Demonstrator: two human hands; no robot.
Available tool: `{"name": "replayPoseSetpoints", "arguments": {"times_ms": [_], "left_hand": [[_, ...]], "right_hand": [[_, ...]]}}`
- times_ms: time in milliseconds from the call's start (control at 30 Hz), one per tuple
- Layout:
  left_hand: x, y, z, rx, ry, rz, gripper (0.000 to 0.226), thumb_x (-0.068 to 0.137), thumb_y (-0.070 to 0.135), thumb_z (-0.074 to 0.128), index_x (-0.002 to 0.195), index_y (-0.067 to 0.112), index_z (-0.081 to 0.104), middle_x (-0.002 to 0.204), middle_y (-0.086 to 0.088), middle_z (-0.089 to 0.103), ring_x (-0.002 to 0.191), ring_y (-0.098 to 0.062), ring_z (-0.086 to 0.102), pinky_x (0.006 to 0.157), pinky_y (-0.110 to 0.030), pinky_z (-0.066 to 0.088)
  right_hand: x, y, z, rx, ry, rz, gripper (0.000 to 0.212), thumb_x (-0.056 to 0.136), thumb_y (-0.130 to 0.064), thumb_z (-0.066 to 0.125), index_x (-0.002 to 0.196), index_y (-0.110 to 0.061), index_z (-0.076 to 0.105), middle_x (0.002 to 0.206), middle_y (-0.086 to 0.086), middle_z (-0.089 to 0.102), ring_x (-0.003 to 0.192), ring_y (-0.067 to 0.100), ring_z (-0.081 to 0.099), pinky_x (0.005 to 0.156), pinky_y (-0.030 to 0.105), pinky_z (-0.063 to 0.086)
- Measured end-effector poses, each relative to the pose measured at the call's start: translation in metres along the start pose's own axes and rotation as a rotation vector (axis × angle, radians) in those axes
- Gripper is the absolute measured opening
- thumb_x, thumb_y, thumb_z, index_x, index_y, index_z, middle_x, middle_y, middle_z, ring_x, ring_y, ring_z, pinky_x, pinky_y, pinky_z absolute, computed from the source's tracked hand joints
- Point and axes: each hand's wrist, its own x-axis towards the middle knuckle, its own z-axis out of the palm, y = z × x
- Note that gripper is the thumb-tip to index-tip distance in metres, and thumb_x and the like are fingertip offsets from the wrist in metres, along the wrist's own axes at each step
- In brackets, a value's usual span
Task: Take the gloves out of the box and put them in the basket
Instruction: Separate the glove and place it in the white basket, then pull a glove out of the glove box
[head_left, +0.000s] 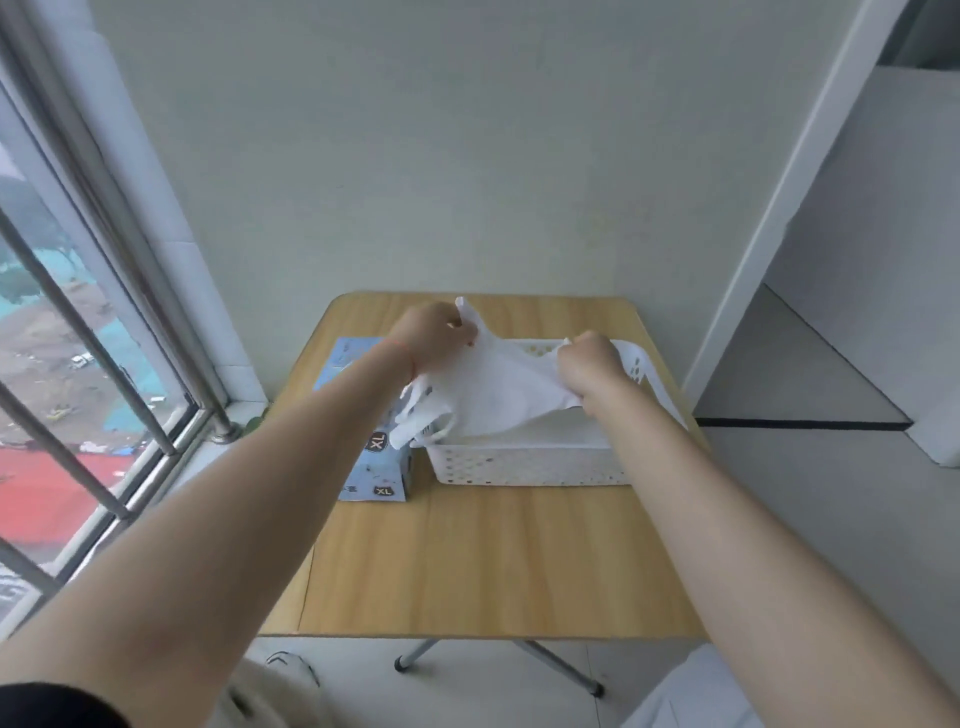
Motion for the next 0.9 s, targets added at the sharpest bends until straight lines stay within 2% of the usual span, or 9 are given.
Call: {"name": "replayPoseSetpoints", "arguments": {"times_ms": [67, 167, 300, 367, 467, 667, 767, 833, 900], "left_hand": [[0.006, 0.009, 0.016, 0.060, 0.007, 0.033, 0.027, 0.094, 0.035, 0.050, 0.072, 0.025, 0.063, 0.076, 0.002, 0.061, 0.074, -0.022, 0.057, 0.059, -0.025, 0.039], [0.012, 0.012, 0.038, 0.120, -0.003, 0.057, 0.013, 0.090, 0.037, 0.058, 0.082, 0.027, 0.062, 0.085, 0.000, 0.064, 0.073, -0.022, 0.061, 0.063, -0.028, 0.048], [0.011, 0.007, 0.052, 0.343, 0.005, 0.174, 0.025, 0.089, 0.030, 0.063, 0.113, 0.022, 0.061, 0.109, -0.005, 0.060, 0.107, -0.026, 0.055, 0.090, -0.038, 0.047], [0.005, 0.010, 0.051, 0.387, 0.072, 0.253, 0.026, 0.091, 0.026, 0.061, 0.116, 0.021, 0.060, 0.110, -0.004, 0.057, 0.111, -0.025, 0.051, 0.092, -0.038, 0.045], [-0.005, 0.016, 0.048, 0.345, 0.052, 0.308, 0.018, 0.090, 0.030, 0.062, 0.107, 0.025, 0.061, 0.102, 0.002, 0.054, 0.101, -0.022, 0.056, 0.085, -0.039, 0.050], [-0.021, 0.024, 0.043, 0.504, -0.386, 0.113, 0.036, 0.081, 0.059, 0.067, 0.095, 0.026, 0.066, 0.096, 0.005, 0.061, 0.095, -0.018, 0.058, 0.086, -0.031, 0.046], [-0.024, 0.028, 0.037, 0.501, -0.505, 0.051, 0.044, 0.094, 0.049, 0.053, 0.096, 0.009, 0.072, 0.096, -0.008, 0.074, 0.086, -0.022, 0.069, 0.081, -0.030, 0.053], [-0.025, 0.030, 0.034, 0.455, -0.546, 0.012, 0.037, 0.095, 0.038, 0.049, 0.083, 0.011, 0.071, 0.079, -0.005, 0.074, 0.063, -0.015, 0.067, 0.064, -0.023, 0.054], [-0.024, 0.034, 0.032, 0.507, -0.481, 0.038, 0.033, 0.094, 0.034, 0.050, 0.079, 0.012, 0.070, 0.075, -0.003, 0.073, 0.057, -0.013, 0.063, 0.064, -0.024, 0.052]], "right_hand": [[0.005, 0.014, -0.009, -0.037, 0.002, 0.038, 0.037, 0.099, -0.008, 0.039, 0.135, -0.003, 0.045, 0.126, 0.016, 0.055, 0.101, 0.032, 0.058, 0.056, 0.024, 0.039], [0.010, 0.031, -0.015, -0.173, 0.034, 0.049, 0.044, 0.101, -0.012, 0.038, 0.144, -0.005, 0.036, 0.138, 0.014, 0.049, 0.116, 0.032, 0.055, 0.070, 0.027, 0.039], [0.012, 0.041, -0.014, -0.390, 0.021, 0.011, 0.048, 0.101, -0.011, 0.038, 0.148, -0.007, 0.028, 0.136, 0.014, 0.049, 0.113, 0.029, 0.055, 0.072, 0.031, 0.040], [0.012, 0.041, -0.013, -0.452, 0.009, -0.021, 0.052, 0.101, -0.011, 0.039, 0.150, -0.007, 0.024, 0.135, 0.015, 0.050, 0.112, 0.029, 0.055, 0.073, 0.032, 0.041], [0.010, 0.037, -0.013, -0.525, 0.002, -0.056, 0.057, 0.099, -0.007, 0.040, 0.151, -0.007, 0.019, 0.133, 0.016, 0.051, 0.113, 0.031, 0.056, 0.076, 0.035, 0.045], [0.003, 0.037, -0.020, -0.746, 0.054, -0.182, 0.059, 0.094, 0.000, 0.040, 0.150, -0.004, 0.022, 0.127, 0.013, 0.055, 0.111, 0.030, 0.057, 0.069, 0.034, 0.041], [-0.001, 0.035, -0.027, -0.922, 0.070, -0.253, 0.059, 0.090, 0.001, 0.048, 0.145, -0.002, 0.027, 0.116, 0.010, 0.060, 0.096, 0.027, 0.060, 0.059, 0.032, 0.038], [-0.003, 0.036, -0.029, -1.024, 0.078, -0.288, 0.052, 0.086, 0.003, 0.053, 0.135, -0.003, 0.037, 0.107, 0.008, 0.062, 0.080, 0.024, 0.055, 0.049, 0.029, 0.032], [-0.006, 0.037, -0.029, -1.086, 0.089, -0.319, 0.046, 0.083, 0.003, 0.056, 0.127, -0.004, 0.043, 0.107, 0.007, 0.061, 0.079, 0.023, 0.056, 0.049, 0.027, 0.032]]}}
